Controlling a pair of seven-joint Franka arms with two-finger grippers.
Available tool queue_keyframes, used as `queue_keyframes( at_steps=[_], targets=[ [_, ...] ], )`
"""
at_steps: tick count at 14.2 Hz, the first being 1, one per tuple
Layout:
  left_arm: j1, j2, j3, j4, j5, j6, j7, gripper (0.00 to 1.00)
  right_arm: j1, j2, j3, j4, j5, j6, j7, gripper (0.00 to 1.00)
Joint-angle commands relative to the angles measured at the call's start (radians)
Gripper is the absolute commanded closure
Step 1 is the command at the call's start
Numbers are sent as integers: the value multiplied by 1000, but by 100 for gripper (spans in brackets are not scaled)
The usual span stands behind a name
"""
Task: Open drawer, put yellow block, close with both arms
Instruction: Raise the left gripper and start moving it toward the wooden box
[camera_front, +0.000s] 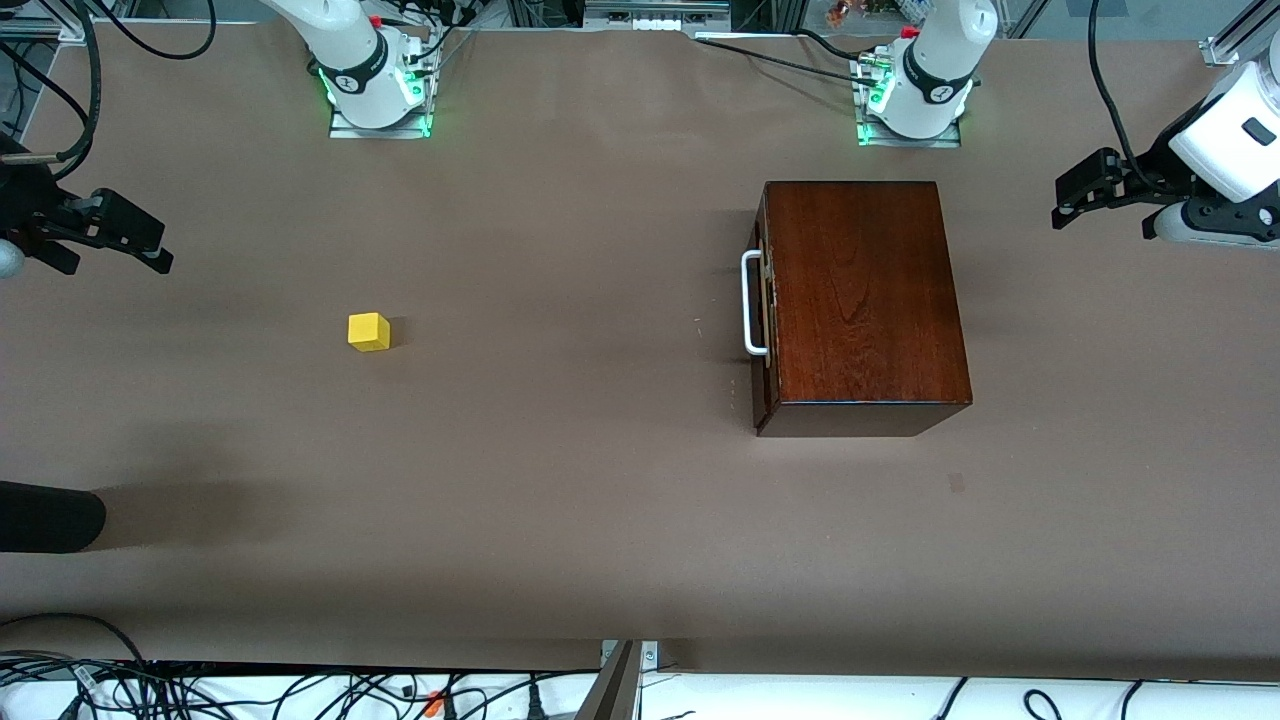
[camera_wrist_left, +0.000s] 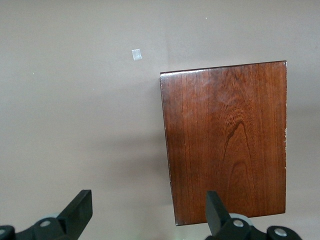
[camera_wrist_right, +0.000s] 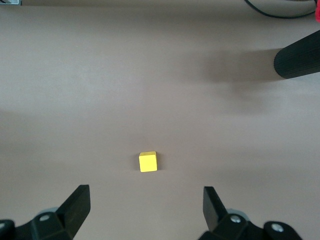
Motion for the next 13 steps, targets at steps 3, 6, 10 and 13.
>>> queue_keyframes(
  at_steps=[3, 6, 10, 13],
  targets=[
    [2, -34, -5, -2, 21, -12, 21, 0, -5, 3, 1, 16, 15, -6, -10, 0],
    [3, -33, -5, -2, 21, -12, 21, 0, -5, 5, 1, 16, 15, -6, -10, 0],
    [3, -36, -6, -5, 20, -18, 19, 0, -5, 5, 1, 16, 15, -6, -10, 0],
    [0, -19, -8, -4, 21, -12, 15, 0, -5, 5, 1, 16, 15, -6, -10, 0]
  ],
)
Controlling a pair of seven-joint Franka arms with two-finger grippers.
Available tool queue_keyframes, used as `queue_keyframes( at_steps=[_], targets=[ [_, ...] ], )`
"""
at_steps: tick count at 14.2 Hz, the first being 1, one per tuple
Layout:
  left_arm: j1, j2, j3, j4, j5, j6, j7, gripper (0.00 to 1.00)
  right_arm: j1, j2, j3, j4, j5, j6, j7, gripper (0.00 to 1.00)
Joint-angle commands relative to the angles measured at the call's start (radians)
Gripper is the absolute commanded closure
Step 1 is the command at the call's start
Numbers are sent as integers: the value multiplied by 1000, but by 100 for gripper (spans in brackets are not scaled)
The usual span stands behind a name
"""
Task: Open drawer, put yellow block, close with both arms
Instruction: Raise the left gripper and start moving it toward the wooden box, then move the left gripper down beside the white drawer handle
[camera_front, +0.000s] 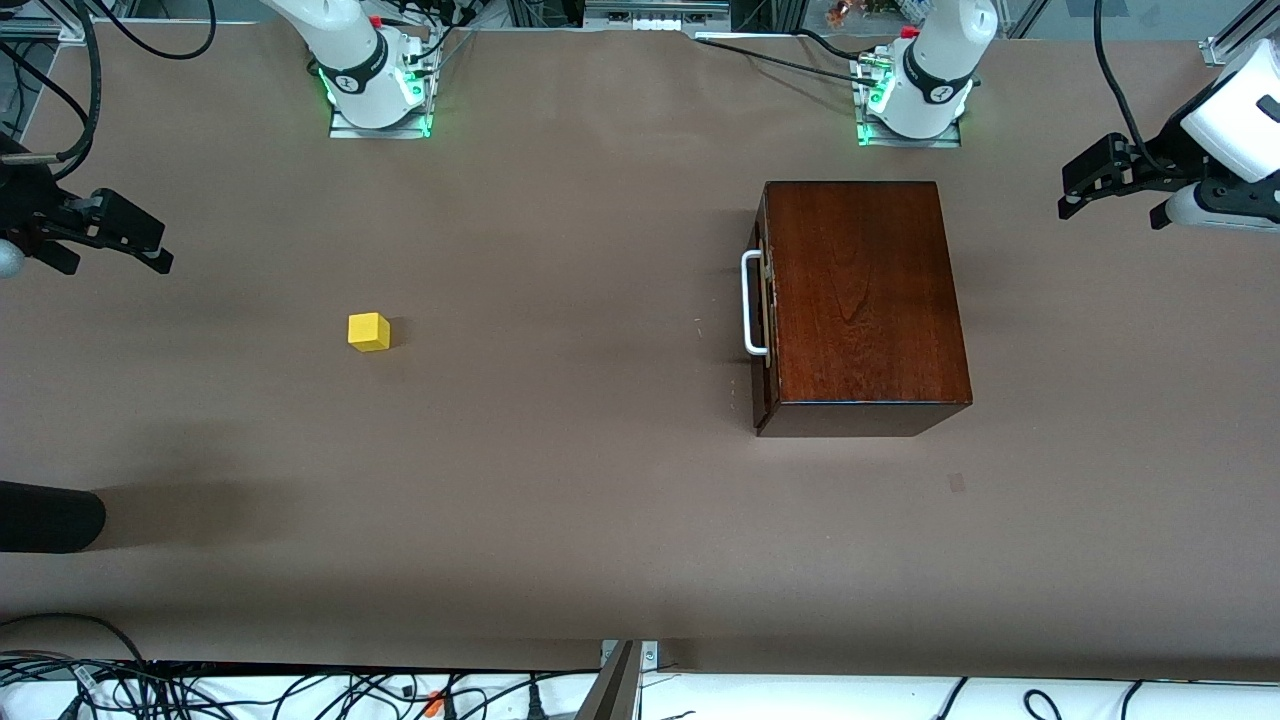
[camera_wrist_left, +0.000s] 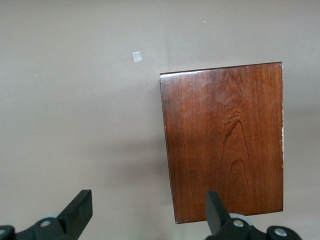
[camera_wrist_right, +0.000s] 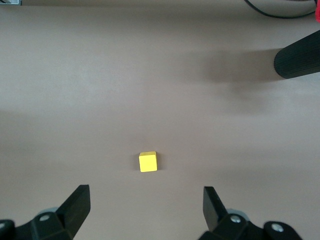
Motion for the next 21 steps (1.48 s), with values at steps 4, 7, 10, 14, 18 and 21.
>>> queue_keyframes(
  at_steps=[4, 7, 10, 14, 18, 21],
  targets=[
    [-9, 16, -87, -4, 12, 4, -64, 0, -7, 5, 1, 16, 15, -4, -10, 0],
    [-11, 56, -255, 0, 20, 36, -302, 0, -7, 5, 1, 16, 15, -4, -10, 0],
    [-18, 145, -413, 65, 23, 38, -478, 0, -7, 5, 1, 16, 15, -4, -10, 0],
    [-220, 257, -483, 136, 136, 38, -774, 0, -8, 3, 1, 16, 14, -4, -10, 0],
    [-363, 378, -481, 188, 257, 38, -919, 0, -12, 5, -1, 16, 12, -6, -10, 0],
    [-373, 452, -481, 190, 333, 70, -909, 0, -12, 5, -1, 16, 11, -7, -10, 0]
  ],
)
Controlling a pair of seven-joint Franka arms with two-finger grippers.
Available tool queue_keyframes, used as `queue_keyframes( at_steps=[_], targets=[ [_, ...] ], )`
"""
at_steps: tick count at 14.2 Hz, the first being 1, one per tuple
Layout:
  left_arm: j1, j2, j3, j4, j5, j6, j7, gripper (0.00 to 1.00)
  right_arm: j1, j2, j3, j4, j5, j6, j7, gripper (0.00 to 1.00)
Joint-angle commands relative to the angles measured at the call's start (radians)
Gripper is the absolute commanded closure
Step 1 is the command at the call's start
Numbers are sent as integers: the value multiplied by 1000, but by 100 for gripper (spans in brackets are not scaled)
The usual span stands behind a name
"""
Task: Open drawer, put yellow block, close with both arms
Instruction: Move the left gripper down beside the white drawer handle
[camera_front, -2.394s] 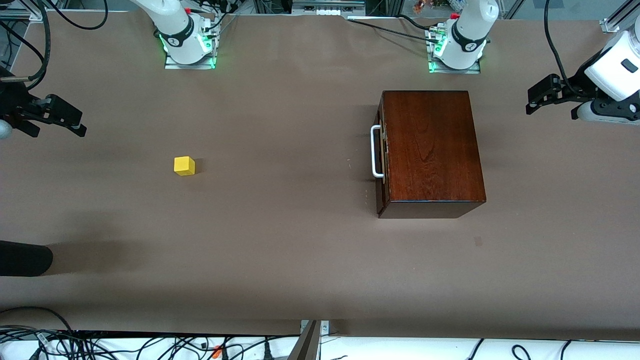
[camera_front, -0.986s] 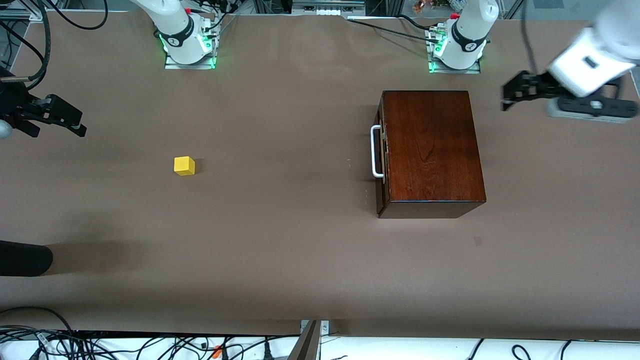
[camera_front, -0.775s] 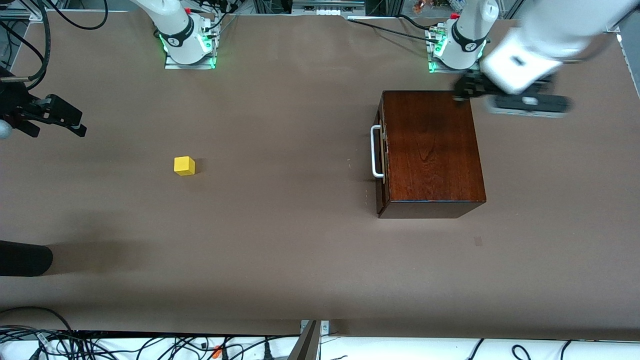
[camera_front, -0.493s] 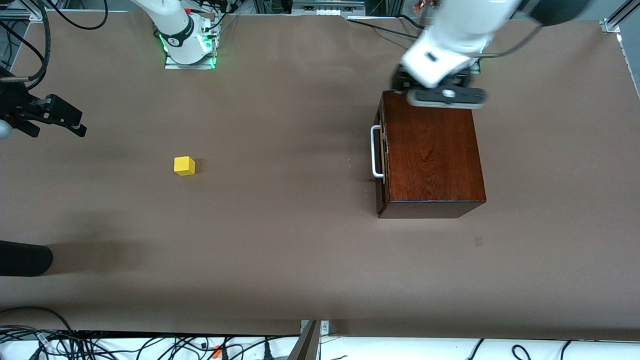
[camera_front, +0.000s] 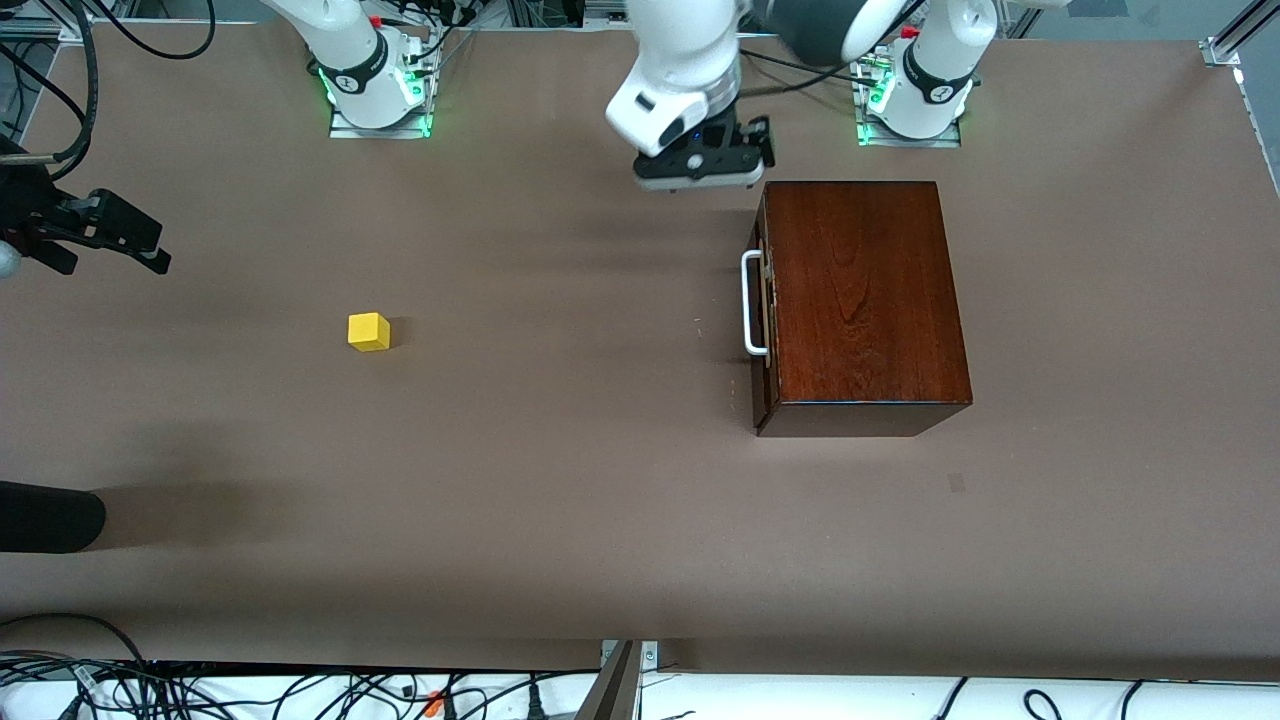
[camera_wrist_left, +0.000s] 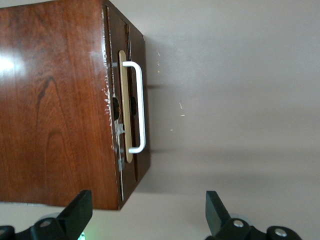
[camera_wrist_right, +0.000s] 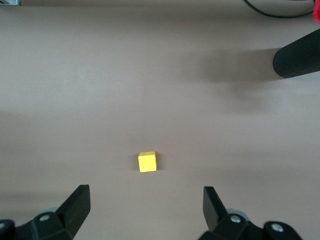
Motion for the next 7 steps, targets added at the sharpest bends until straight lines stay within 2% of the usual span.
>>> queue_keyframes(
  at_steps=[1, 7],
  targets=[
    [-3, 97, 4, 58, 93, 31, 1, 0, -8, 4, 1, 16, 11, -7, -10, 0],
    [-19, 236, 7, 32, 217, 95, -19, 0, -8, 4, -4, 16, 11, -7, -10, 0]
  ],
)
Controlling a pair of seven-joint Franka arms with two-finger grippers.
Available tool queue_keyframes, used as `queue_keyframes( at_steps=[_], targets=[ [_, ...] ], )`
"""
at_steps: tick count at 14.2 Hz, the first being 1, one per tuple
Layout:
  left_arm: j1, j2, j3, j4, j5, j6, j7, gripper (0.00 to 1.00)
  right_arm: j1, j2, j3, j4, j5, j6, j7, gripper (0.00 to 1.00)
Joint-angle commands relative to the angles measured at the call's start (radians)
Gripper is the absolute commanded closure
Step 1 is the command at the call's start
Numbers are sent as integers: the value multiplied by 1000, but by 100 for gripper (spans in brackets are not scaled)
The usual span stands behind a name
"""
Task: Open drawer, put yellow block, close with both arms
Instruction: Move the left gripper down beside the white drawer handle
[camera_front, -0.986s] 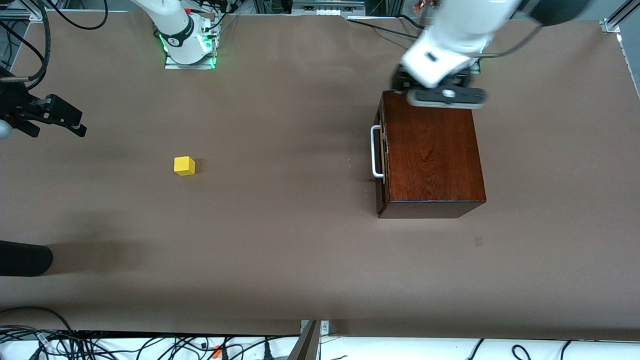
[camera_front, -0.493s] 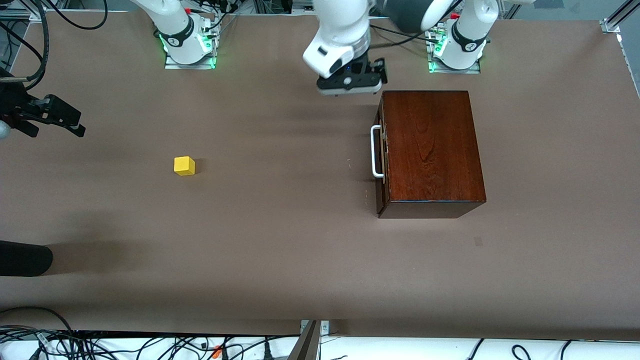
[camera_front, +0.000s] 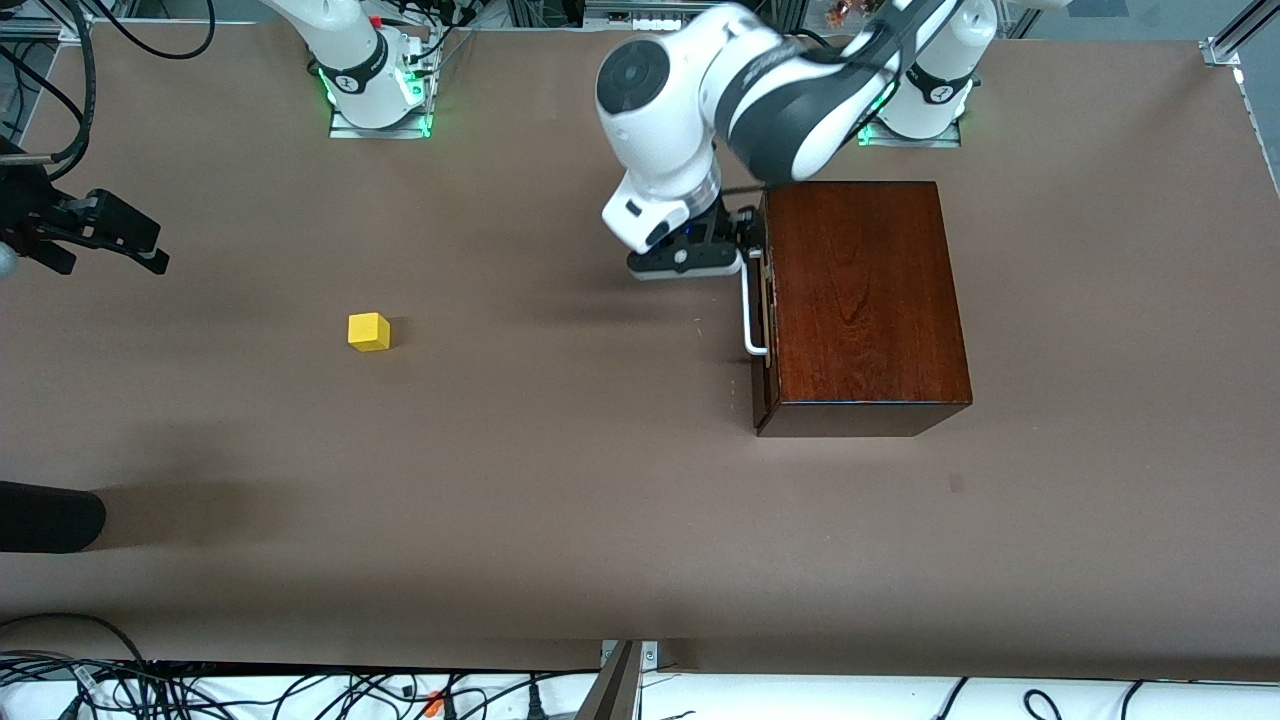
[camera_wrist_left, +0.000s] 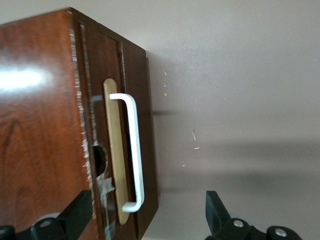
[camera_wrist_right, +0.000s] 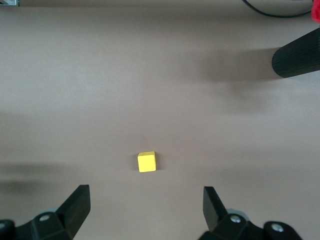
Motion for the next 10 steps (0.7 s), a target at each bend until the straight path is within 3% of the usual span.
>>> queue_keyframes(
  at_steps=[1, 7, 10],
  targets=[
    [-15, 58, -2, -6, 69, 32, -31, 0, -7, 4, -2, 16, 11, -7, -10, 0],
    [9, 50, 3, -156, 141, 151, -22, 0, -7, 4, -2, 15, 9, -9, -10, 0],
    [15, 46, 0, -184, 160, 153, -1, 0, -7, 4, -2, 16, 9, -9, -10, 0]
  ],
)
